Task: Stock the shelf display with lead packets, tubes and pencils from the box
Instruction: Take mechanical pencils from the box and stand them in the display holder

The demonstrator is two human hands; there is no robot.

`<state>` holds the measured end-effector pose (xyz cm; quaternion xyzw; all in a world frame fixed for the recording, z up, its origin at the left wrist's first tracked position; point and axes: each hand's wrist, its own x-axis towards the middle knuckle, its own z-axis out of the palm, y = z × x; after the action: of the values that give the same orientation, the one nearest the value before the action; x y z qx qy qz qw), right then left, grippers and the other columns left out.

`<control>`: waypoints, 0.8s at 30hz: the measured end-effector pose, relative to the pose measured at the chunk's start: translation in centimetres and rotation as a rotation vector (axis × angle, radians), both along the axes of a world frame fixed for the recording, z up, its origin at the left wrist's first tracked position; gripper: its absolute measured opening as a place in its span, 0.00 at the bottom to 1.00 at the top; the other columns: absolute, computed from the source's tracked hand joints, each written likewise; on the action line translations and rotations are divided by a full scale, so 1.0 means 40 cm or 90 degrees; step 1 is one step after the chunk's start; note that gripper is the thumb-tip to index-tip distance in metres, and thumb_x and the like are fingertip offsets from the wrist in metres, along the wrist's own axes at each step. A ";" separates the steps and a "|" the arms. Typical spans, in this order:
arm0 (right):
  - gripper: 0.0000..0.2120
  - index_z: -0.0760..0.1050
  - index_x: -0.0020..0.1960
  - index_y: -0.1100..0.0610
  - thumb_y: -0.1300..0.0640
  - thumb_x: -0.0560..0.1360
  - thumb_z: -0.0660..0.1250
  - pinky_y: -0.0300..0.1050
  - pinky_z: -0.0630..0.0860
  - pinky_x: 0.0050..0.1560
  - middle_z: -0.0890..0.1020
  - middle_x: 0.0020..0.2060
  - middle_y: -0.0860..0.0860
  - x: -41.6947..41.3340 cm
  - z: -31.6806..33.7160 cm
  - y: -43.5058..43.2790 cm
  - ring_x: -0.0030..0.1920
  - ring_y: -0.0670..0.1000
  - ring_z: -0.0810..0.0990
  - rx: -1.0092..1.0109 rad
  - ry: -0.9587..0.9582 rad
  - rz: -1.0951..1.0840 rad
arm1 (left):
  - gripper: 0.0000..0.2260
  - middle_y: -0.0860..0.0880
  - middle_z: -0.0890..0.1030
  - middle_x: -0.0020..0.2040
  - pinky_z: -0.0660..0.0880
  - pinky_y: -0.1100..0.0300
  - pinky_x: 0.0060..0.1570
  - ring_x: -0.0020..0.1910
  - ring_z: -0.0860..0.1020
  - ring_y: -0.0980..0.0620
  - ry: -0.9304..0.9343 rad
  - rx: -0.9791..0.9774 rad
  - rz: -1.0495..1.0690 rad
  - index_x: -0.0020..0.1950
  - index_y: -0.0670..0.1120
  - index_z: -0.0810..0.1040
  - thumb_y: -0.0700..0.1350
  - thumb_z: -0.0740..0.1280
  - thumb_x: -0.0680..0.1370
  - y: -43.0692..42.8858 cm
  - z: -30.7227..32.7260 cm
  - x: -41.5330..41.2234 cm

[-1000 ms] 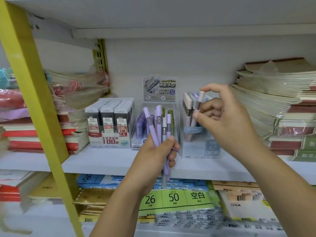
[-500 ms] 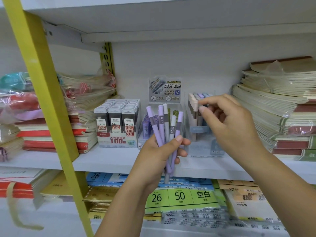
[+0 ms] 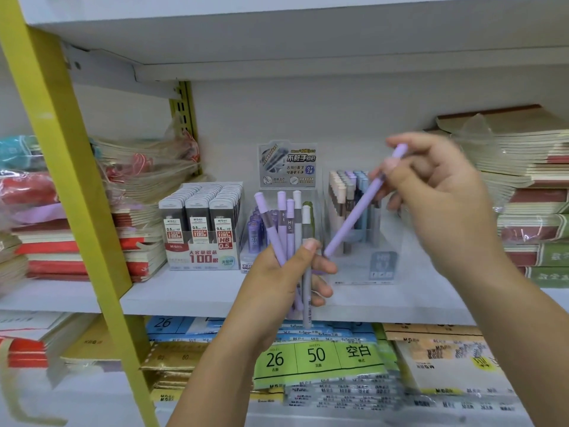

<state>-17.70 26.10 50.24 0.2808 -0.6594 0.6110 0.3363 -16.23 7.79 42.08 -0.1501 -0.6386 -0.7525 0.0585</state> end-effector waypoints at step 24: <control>0.11 0.71 0.52 0.44 0.56 0.75 0.70 0.33 0.74 0.41 0.82 0.37 0.44 -0.076 -0.040 0.031 0.40 0.43 0.80 0.254 0.012 -0.269 | 0.09 0.49 0.82 0.37 0.73 0.60 0.29 0.27 0.72 0.53 -0.017 -0.002 0.049 0.54 0.44 0.76 0.49 0.64 0.82 0.005 -0.008 -0.011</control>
<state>-20.75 27.33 48.63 0.2035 -0.8070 0.3832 0.4007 -16.67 7.98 41.74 -0.1154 -0.6457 -0.7507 0.0785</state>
